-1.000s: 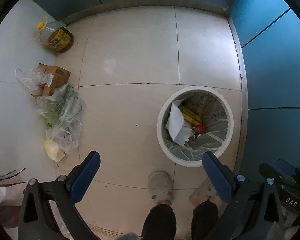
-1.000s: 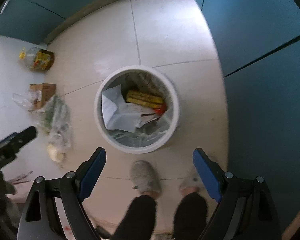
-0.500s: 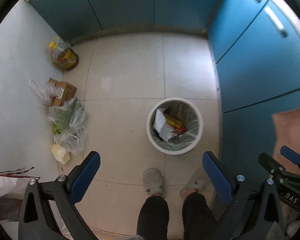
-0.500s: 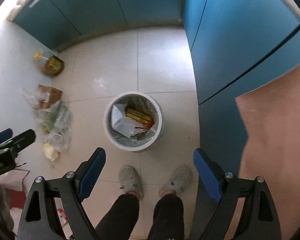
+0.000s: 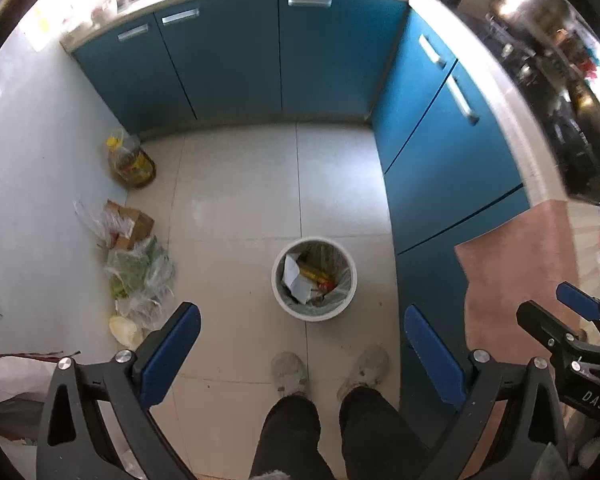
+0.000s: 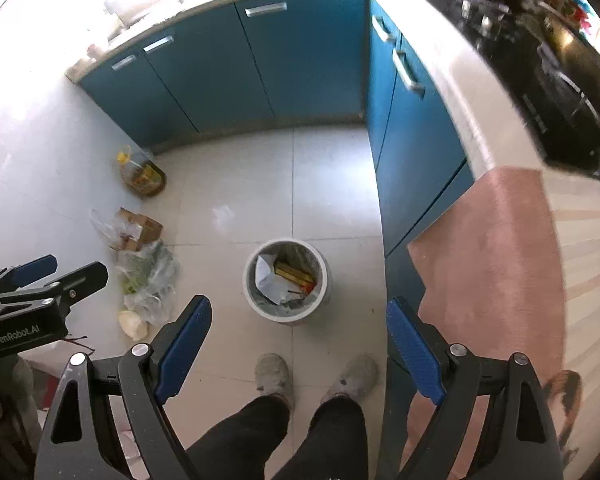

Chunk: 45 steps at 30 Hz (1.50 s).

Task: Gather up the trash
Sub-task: 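Swing both open tools back up toward the counter, then grasp the red-and-white sugar bag with the left tool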

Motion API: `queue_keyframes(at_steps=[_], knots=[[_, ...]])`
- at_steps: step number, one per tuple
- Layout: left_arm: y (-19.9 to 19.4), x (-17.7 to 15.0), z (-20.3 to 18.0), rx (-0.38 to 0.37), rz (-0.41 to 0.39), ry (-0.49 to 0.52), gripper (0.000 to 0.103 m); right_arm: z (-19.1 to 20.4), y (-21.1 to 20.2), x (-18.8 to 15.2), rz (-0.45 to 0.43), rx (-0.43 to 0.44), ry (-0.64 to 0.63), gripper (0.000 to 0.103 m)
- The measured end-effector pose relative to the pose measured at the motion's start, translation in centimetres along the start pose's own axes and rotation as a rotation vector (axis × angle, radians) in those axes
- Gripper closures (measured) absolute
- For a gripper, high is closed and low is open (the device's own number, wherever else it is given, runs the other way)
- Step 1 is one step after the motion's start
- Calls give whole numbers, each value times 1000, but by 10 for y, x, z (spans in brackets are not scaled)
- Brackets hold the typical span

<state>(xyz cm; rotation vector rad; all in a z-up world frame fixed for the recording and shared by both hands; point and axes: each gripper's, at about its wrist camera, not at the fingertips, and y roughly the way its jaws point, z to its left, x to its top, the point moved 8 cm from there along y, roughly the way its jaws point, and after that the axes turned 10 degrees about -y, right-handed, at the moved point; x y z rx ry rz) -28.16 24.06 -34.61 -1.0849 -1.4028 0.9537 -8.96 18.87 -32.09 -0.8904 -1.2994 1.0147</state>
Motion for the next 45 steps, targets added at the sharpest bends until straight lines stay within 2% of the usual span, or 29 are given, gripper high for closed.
queue_keyframes(at_steps=[5,8,12,14,17,19,22,27,28,29,32,36,41,43,45], knots=[[-49,4,-5,-1,-82,2,0,4,-43,6,-55,57,28,13],[-74,11,-13,-12,-137,5,0,-3,-65,9,-113,126,80,13],[-107,31,-40,-57,-276,30,0,-34,-100,13,-218,167,179,13],[-112,41,-60,-79,-296,57,0,-57,-113,13,-247,155,231,13],[-112,53,-103,-90,-298,122,0,-102,-123,1,-261,129,327,13],[-105,57,-144,-73,-289,184,0,-147,-131,-16,-260,87,417,13],[-92,53,-201,-74,-238,249,0,-214,-138,-47,-247,27,547,13],[-55,16,-344,-119,-117,475,0,-347,-143,-130,-230,-78,822,13],[-50,9,-362,-121,-106,505,0,-372,-142,-145,-229,-86,868,13],[-38,-4,-395,-126,-81,564,0,-391,-138,-159,-231,-88,905,13],[-12,-28,-456,-112,-38,658,0,-451,-114,-197,-231,-38,1049,14],[25,-53,-523,-89,15,748,0,-504,-70,-225,-239,92,1170,28],[47,-56,-551,-100,81,738,0,-525,-38,-228,-290,210,1205,38],[52,-53,-555,-114,102,722,0,-528,-31,-222,-292,232,1177,50],[55,-50,-556,-131,118,710,0,-527,-23,-218,-297,274,1172,84]])
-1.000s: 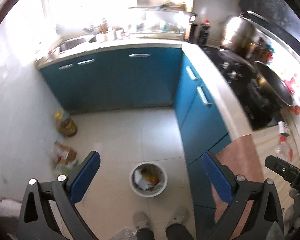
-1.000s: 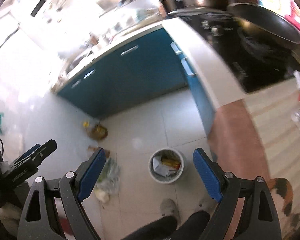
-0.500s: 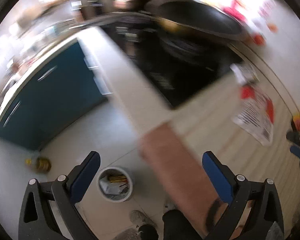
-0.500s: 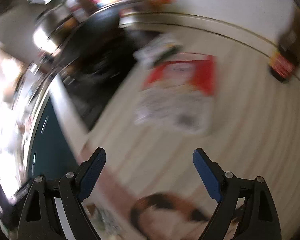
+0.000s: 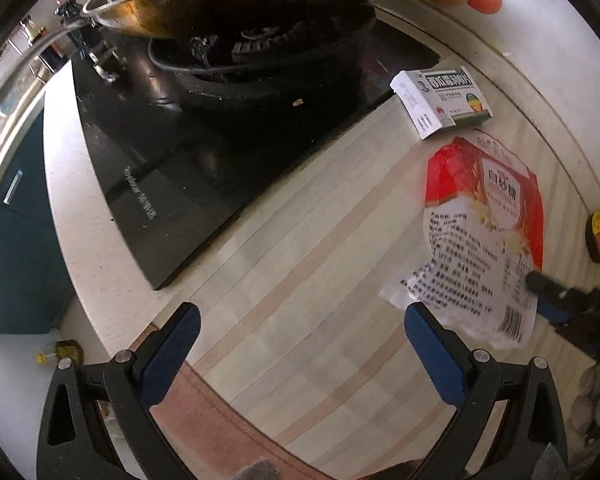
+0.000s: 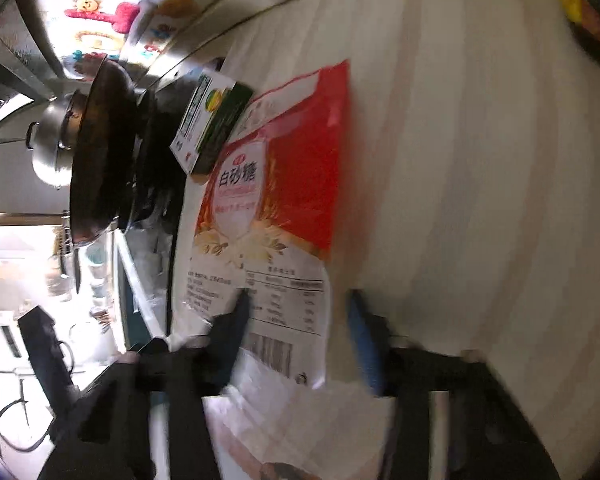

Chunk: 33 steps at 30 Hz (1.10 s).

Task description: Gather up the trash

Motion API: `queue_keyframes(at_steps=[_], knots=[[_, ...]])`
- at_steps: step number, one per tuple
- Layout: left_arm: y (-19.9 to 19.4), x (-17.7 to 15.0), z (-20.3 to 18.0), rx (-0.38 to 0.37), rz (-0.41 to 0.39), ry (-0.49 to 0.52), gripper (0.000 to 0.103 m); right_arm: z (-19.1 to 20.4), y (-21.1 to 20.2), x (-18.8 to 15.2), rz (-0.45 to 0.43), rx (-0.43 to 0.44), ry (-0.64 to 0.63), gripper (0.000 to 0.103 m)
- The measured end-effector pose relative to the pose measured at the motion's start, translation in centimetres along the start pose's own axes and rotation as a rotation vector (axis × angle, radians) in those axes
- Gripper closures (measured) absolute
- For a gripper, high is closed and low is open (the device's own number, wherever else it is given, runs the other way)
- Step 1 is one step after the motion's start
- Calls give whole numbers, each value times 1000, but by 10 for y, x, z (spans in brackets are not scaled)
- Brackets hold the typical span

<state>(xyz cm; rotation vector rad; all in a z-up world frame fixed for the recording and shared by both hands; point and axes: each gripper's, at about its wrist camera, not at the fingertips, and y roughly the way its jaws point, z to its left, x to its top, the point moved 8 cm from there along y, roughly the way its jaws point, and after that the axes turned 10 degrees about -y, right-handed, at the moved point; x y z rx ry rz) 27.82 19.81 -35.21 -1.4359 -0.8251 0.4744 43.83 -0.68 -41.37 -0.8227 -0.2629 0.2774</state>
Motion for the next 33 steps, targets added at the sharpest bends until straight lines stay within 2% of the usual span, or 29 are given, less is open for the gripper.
queue_keyframes(at_steps=[1,5,7,10,13,14,15,18,19,20,21,22,23,24,26,29,33], knots=[[2,1,0,-9,4,-5,0,2,6,-1,14,8,-8,90],[4,11,3,-65,15,-20,0,14,15,-9,57,57,-77,94],[3,14,-3,-134,23,-8,0,18,15,-17,78,49,-126,94],[8,15,-22,-229,71,41,0,17,19,-30,162,79,-147,93],[19,10,-55,-296,126,127,0,7,11,-30,158,42,-114,70],[21,11,-61,-304,137,139,0,4,4,-28,130,40,-92,56],[25,10,-70,-323,155,153,0,0,-4,-26,100,24,-75,49],[32,12,-89,-360,187,163,2,-13,-23,-22,24,-36,-30,48],[34,13,-93,-363,189,166,6,-16,-28,-21,9,-44,-20,48],[35,14,-98,-363,191,172,20,-20,-33,-21,-12,-54,-8,48],[37,13,-103,-355,194,184,44,-23,-39,-21,-33,-64,7,48],[40,11,-106,-343,197,196,57,-29,-44,-20,-42,-67,13,48],[41,10,-108,-343,200,204,61,-31,-48,-20,-54,-79,19,48],[38,6,-113,-355,194,220,75,-33,-51,-18,-63,-90,23,48],[33,1,-115,-356,174,230,83,-37,-61,-15,-82,-111,22,48],[25,-7,-108,-357,144,193,89,-37,-72,-9,-107,-141,12,48],[4,-26,-67,-317,68,78,92,-38,-97,-3,-121,-201,-31,48]])
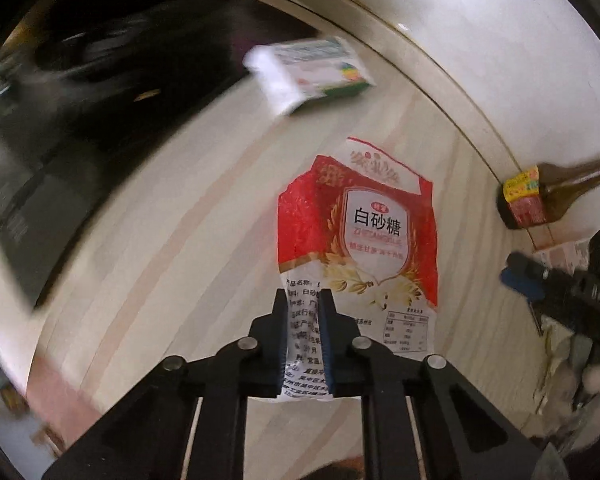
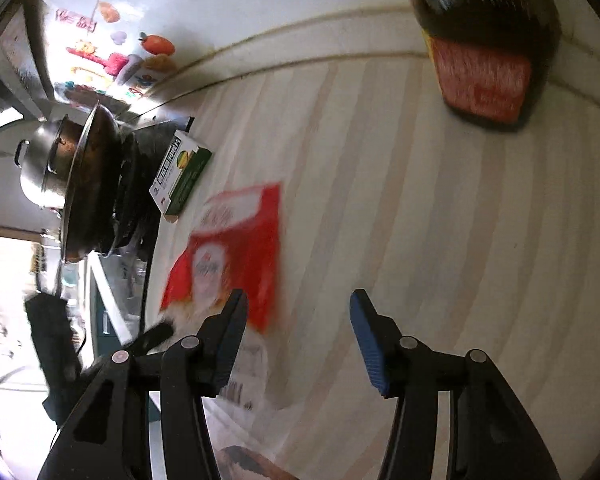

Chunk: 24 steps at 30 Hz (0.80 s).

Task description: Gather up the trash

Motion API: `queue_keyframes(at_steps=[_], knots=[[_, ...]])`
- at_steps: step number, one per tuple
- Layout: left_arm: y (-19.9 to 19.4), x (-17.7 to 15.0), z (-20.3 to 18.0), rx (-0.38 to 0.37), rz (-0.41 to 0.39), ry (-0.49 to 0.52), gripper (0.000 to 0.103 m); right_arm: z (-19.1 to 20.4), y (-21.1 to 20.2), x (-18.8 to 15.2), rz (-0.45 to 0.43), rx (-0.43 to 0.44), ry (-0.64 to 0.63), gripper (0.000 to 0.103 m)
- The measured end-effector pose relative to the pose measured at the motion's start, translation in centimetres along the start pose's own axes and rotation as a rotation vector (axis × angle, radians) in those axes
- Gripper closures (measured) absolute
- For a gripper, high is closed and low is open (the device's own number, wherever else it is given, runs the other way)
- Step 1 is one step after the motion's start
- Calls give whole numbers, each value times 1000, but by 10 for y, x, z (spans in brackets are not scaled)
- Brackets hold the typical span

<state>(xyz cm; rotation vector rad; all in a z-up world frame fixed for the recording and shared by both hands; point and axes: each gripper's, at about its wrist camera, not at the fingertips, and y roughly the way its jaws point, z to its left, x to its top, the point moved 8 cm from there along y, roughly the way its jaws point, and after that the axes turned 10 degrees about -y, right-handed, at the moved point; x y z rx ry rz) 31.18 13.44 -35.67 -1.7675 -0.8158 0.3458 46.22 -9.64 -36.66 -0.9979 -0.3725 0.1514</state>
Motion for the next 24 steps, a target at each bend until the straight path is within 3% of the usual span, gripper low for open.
queue_keyframes(at_steps=[1,2,3,5,7,9,12,15,17,19,21,24], knots=[[-8,-4,10,14,-18,-19,92,5,-1,3,-1,-24,-24,48],[-18,-11,22,43,-52,-46,92,9,-1,6,0,-39,-45,40],[-33,-21,40,100,-103,-84,92,19,2,11,8,-68,-88,24],[-53,-36,66,184,-183,-147,92,31,7,20,11,-109,-143,7],[-70,-53,94,258,-245,-229,92,53,19,35,-12,-148,-217,7],[-79,-64,116,286,-282,-308,92,77,32,50,-23,-171,-300,6],[-83,-70,138,318,-310,-372,92,120,57,74,-54,-211,-460,0],[-76,-67,143,299,-316,-402,92,155,85,96,-62,-264,-618,0],[-68,-64,144,273,-299,-400,90,171,101,107,-51,-274,-688,0],[-65,-65,146,255,-271,-396,82,183,120,117,-33,-292,-750,0],[-53,-62,145,268,-216,-377,73,192,135,128,-30,-317,-794,0],[-46,-58,139,278,-201,-342,66,197,157,135,10,-314,-823,0]])
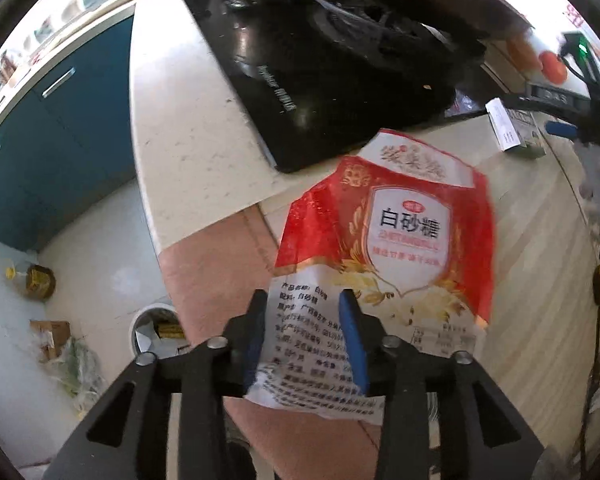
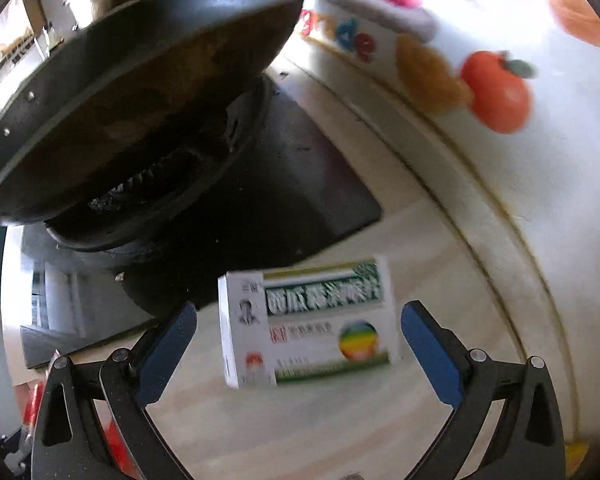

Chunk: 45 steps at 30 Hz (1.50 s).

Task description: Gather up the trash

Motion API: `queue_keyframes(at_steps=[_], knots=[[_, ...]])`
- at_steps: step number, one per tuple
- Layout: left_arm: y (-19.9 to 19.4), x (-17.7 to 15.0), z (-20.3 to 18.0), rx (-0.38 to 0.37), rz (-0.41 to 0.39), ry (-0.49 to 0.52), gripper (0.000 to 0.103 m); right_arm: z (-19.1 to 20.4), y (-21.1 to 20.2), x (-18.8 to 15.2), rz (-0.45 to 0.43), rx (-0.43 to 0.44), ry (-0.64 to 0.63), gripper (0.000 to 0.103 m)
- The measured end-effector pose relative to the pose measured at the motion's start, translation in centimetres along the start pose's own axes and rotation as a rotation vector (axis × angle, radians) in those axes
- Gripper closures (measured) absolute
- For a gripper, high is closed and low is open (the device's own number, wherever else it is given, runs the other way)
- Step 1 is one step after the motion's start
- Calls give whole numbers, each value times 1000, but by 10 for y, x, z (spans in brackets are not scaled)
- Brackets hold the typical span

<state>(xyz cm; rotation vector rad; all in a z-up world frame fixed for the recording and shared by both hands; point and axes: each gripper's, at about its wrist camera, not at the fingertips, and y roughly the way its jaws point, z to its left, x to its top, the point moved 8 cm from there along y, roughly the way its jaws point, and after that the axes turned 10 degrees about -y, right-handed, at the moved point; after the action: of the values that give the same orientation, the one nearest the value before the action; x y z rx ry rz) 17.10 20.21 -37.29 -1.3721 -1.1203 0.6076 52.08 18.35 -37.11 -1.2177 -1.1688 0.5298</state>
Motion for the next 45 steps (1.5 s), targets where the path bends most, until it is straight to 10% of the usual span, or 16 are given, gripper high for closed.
queue_keyframes(at_steps=[10,15,22,25,29,38,40,42,45], knots=[[3,5,-15,2,30,78,64,11,33,0,131,-63,-143,4],[4,5,-21,3,48,114,64,13,17,-3,93,-101,-183,39],[4,-10,-42,-27,101,190,64,19,-30,-66,109,-29,-133,59],[-1,-18,-49,-27,105,204,65,7,-49,-114,160,20,-47,58],[-7,-21,-51,-14,82,178,65,-25,-80,-140,109,85,240,7],[1,-20,-59,-9,100,168,64,-67,-23,-126,146,10,612,6],[5,-18,-61,-20,113,165,63,-61,-7,-123,178,2,603,7],[9,-20,-64,-40,142,162,52,-52,2,-117,181,-26,527,31],[14,-25,-70,-87,179,172,52,-29,-1,-117,175,-56,343,31]])
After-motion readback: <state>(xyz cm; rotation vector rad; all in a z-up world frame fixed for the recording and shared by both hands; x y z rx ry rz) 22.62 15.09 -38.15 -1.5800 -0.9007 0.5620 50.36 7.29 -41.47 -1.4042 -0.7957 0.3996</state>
